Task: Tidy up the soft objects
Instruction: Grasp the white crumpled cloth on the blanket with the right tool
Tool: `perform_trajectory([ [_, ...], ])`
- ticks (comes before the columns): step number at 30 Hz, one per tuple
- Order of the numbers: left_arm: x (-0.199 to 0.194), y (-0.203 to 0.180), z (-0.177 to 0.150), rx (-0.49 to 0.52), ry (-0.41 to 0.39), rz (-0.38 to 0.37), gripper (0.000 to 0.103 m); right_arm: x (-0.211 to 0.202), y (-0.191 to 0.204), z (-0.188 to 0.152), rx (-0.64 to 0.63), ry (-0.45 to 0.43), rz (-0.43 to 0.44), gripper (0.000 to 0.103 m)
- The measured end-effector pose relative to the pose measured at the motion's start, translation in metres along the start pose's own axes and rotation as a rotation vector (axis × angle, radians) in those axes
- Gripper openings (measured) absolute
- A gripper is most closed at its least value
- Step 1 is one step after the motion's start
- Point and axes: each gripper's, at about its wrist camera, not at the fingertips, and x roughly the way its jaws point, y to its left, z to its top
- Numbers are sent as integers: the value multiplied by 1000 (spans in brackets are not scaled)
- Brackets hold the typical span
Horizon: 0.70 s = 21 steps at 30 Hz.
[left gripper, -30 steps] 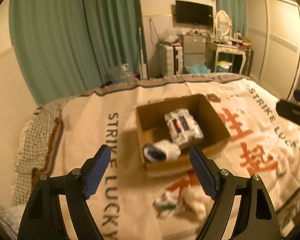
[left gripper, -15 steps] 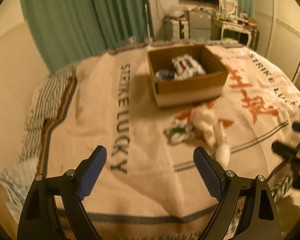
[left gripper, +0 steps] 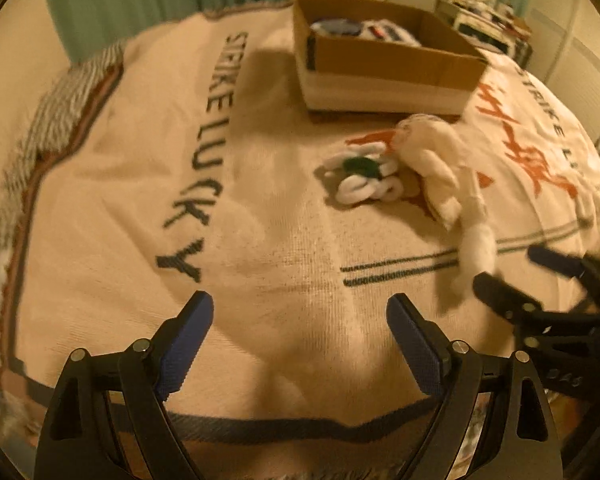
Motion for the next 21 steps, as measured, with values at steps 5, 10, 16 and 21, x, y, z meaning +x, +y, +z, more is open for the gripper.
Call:
perform_trajectory([
  [5, 18, 2, 9, -22, 15, 12, 89, 31, -4, 7, 34, 45, 40, 56],
  [10, 27, 0, 17, -43, 21, 8, 89, 32, -8, 11, 42, 41, 67, 34],
  [16, 22, -18, 26, -13, -12, 6, 89, 12, -22, 16, 58, 34, 52, 34],
  [21, 15, -50, 31, 54, -36, -9, 87, -10, -44, 21, 69, -25, 6, 34],
])
